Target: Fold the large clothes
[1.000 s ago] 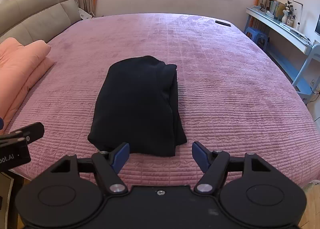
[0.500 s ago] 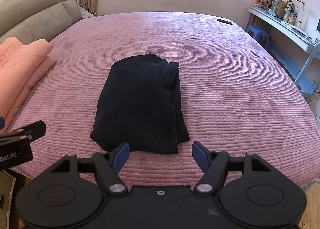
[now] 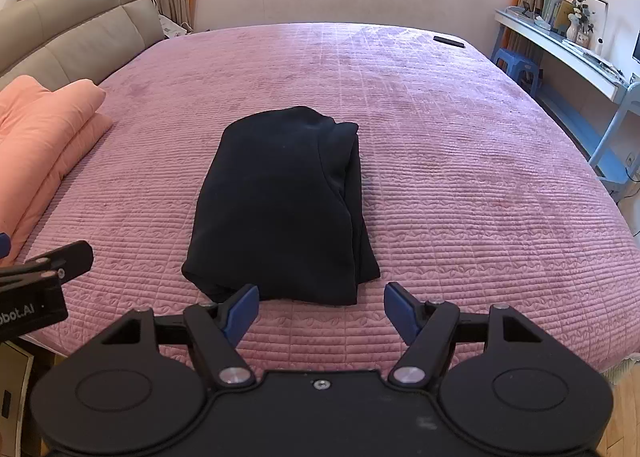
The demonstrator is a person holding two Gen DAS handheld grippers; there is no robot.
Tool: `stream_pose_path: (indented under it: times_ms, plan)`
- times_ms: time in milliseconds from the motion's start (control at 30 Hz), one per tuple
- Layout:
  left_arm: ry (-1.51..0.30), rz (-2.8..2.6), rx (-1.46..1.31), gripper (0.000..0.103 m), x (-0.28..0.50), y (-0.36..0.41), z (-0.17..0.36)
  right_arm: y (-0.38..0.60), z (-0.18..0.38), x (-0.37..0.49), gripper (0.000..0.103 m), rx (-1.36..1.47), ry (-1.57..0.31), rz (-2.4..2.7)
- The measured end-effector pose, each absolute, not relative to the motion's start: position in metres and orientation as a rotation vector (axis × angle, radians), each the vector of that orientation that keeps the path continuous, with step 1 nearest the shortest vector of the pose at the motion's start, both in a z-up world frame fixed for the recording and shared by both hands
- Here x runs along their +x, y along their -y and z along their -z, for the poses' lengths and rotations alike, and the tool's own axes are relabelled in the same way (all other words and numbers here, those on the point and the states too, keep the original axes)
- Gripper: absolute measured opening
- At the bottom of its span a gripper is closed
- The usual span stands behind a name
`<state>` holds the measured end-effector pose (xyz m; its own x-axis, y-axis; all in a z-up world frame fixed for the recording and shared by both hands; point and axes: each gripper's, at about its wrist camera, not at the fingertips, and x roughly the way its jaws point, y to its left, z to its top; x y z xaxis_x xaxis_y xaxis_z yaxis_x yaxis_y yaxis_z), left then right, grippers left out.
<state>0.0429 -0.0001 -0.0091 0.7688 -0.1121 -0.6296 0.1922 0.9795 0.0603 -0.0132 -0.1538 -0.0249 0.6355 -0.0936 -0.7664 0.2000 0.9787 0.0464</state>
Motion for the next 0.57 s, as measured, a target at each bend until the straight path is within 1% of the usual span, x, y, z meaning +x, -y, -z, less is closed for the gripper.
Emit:
stream_pose_path:
  times_ms: [400,567]
  plan:
    - [-0.691,0.173,0.126,0.101,0.0453,0.0005,0.0104,0.1501,0.0266,-0.0118,0.082,0.134,-0.871,0.168]
    - [-0.653,0.163,0.159,0.100,0.0427,0.0037,0.0110,0.1515,0.0263,-0.0124,0.082,0.132,-0.870,0.169]
